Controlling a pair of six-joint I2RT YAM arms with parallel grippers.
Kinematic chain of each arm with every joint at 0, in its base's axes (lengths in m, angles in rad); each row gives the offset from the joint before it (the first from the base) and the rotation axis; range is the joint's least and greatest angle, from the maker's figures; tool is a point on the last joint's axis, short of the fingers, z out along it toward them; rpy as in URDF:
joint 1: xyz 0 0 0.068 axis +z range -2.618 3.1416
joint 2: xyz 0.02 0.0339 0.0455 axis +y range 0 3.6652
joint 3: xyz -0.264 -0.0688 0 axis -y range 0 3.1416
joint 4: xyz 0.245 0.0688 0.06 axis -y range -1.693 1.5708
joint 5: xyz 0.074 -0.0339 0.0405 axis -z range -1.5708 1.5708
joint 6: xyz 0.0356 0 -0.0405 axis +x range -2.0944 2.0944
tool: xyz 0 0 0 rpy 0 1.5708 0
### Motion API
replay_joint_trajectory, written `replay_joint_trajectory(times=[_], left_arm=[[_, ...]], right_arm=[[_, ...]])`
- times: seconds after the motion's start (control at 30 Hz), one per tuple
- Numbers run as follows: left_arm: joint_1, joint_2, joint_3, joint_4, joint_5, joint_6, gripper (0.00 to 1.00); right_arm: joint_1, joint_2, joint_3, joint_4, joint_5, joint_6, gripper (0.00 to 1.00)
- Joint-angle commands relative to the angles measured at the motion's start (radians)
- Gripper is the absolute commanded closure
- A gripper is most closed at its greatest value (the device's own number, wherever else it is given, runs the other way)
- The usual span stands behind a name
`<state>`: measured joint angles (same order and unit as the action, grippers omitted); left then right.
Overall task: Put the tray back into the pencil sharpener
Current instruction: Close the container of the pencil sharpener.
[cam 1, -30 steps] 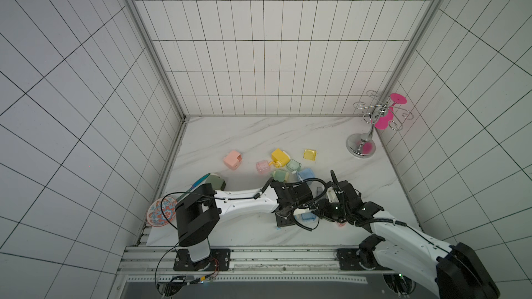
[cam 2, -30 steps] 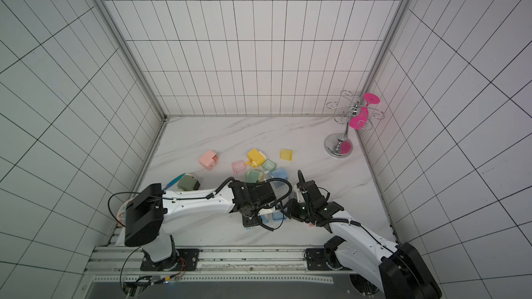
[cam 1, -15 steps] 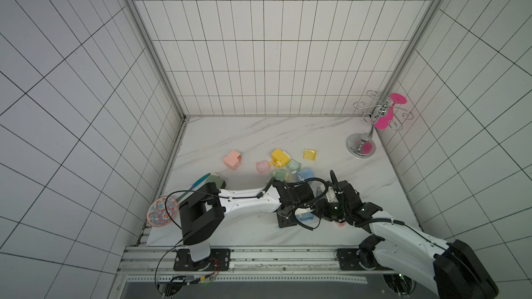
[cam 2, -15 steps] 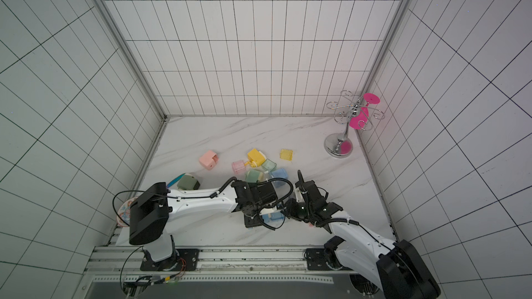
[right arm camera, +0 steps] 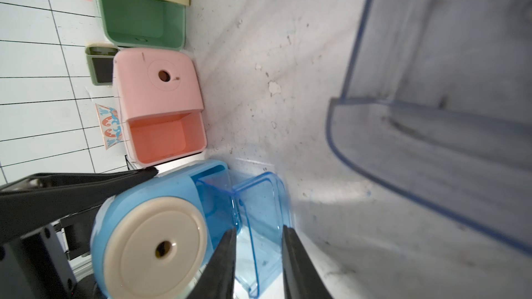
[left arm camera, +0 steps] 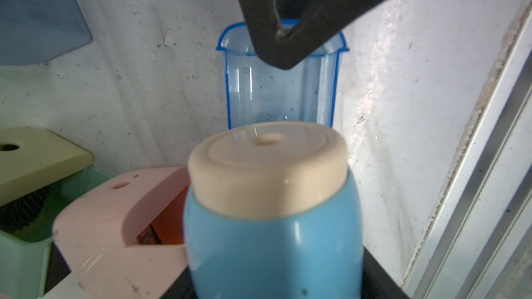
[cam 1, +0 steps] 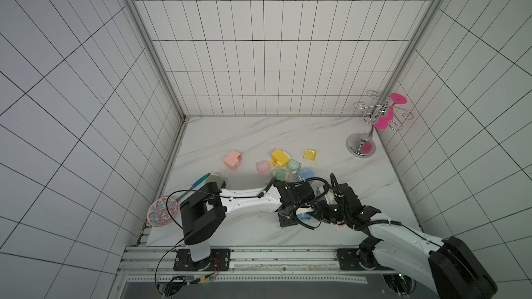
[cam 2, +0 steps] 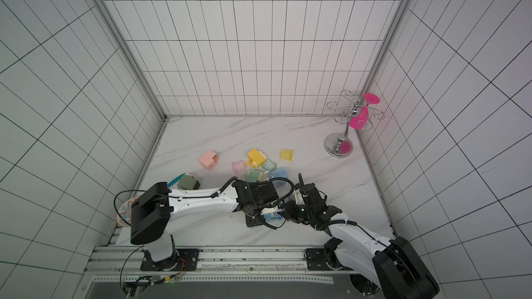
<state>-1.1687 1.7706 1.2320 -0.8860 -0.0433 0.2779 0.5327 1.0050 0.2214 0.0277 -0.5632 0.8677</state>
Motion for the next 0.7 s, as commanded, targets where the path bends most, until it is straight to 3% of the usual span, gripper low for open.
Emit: replay_joint_trajectory(times=[0.0, 0.4, 0.67], left_arm=[[0.005, 0.021, 0.007, 0.052, 0.013, -0.007, 0.43], [-0.001, -0.006, -0.063, 0.127, -0.012, 0.053, 0.55], [0.001, -0.011, -0.088, 0.139, -0.009, 0.050, 0.59]], right_arm=[[0.009, 0.004, -0.033, 0.061, -0.033, 0.031, 0.70], [0.006, 0.002, -0.046, 0.104, -0.056, 0.057, 0.70], [-0.008, -0.119, -0.081, 0.007, 0.010, 0.074, 0.64]])
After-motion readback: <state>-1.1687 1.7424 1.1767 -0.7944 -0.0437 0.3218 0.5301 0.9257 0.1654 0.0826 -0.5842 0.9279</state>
